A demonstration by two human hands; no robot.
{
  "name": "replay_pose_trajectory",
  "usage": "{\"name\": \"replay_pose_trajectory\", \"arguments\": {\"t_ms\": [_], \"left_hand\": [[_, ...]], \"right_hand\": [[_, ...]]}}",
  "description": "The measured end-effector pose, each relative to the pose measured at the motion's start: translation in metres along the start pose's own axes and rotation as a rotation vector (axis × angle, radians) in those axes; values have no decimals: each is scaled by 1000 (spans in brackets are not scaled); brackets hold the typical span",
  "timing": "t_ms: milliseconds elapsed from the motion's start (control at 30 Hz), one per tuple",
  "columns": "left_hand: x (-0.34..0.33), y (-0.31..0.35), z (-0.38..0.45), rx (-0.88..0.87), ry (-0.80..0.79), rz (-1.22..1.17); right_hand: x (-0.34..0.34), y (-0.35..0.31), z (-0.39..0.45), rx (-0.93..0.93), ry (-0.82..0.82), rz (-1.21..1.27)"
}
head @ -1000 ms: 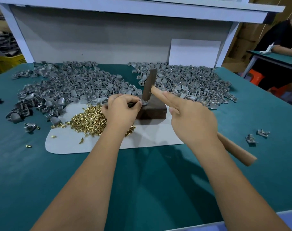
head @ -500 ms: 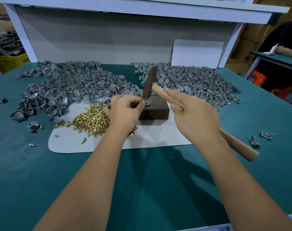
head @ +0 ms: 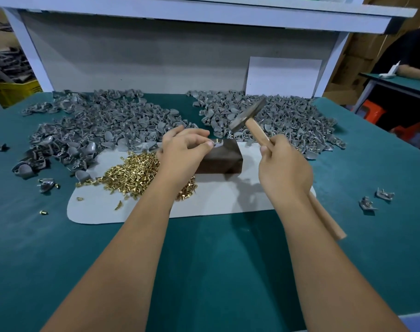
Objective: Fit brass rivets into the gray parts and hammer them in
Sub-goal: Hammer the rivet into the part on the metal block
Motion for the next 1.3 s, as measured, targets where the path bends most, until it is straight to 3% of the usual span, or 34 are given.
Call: {"name": "replay_pose_trajectory", "arguments": {"t_ms": [400,667,767,833,900,1033,1200,1300], "left_hand": [[2,5,-2,-61,5,-20],[1,4,-3,-68,2,41],[-1,6,-3,-113,-5,46],[-3,8,-3,-142,-14,61],[-4,10,-4,-164,-28,88],[-2,8,-4,-157,-4,121],[1,3,-4,-104,70,130],[6,-1,-1,-19,169,297]], "right_hand": [[-12,20,2,-143,-153,-6],[-11,9,3,-29,-22,-291],[-8,-8,-1,179,102,43],[-12,-24,-6,316,-25,470],[-20,-38,-8,373,-185,673],[-23,-49,8,355,-252,603],[3,-58,55,180,-123,548],[0,-78,60,152,-88,302]]}}
Point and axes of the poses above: each hand's wrist, its own z-axis towards the middle knuckle, its own x-axis out of the back of the hand, y = z × x, the point moved 4 cm from there along z, towards the middle knuckle, and after that the axes turned 13 degrees about -y, right-handed, at the moved point
